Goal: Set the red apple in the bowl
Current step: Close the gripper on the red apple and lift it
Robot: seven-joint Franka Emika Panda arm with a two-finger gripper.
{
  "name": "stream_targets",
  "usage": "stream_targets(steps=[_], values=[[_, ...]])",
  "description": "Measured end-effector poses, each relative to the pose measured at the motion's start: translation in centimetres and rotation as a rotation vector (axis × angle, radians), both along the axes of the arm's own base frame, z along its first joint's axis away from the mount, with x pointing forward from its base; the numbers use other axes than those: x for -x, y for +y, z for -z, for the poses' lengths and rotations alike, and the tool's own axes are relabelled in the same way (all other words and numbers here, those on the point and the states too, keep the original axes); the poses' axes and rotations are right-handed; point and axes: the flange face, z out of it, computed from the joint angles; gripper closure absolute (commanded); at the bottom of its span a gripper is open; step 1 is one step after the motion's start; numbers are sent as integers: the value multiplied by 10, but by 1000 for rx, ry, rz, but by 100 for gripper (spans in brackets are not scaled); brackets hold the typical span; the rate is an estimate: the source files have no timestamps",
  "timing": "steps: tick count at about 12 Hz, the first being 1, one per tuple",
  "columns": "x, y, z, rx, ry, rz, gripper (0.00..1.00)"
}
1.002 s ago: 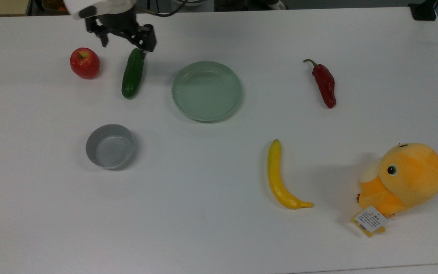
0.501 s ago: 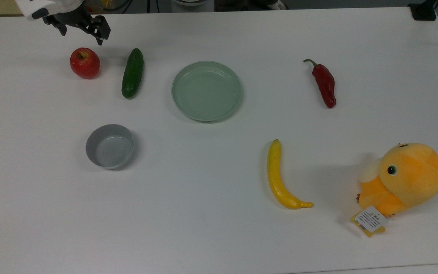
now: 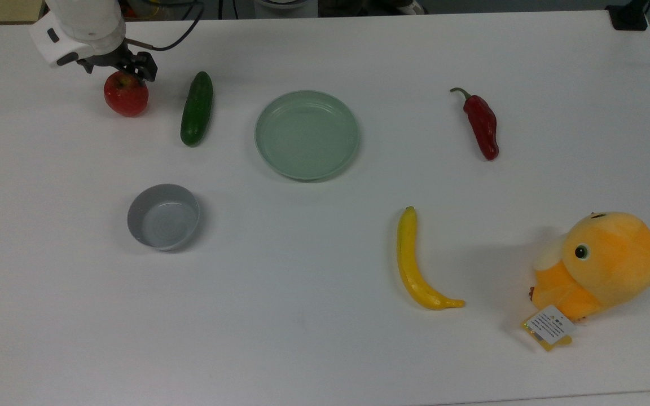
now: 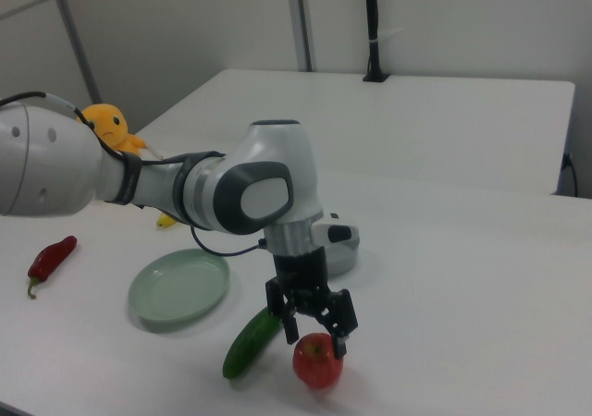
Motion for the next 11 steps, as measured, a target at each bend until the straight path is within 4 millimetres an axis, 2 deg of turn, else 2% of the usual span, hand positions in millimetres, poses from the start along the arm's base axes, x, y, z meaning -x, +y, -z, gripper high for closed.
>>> stream_targets(steps=[4,5,6,7,9,11], values=[[-2,-4,19,0,18,-3,1],[-2,-3,23,-1,25,-4,32],[-2,-3,27,-2,32,-5,56],[-4,-2,30,-1,30,-10,68],[-7,-2,30,5,13,-19,74],[-7,-2,30,6,11,-20,74]])
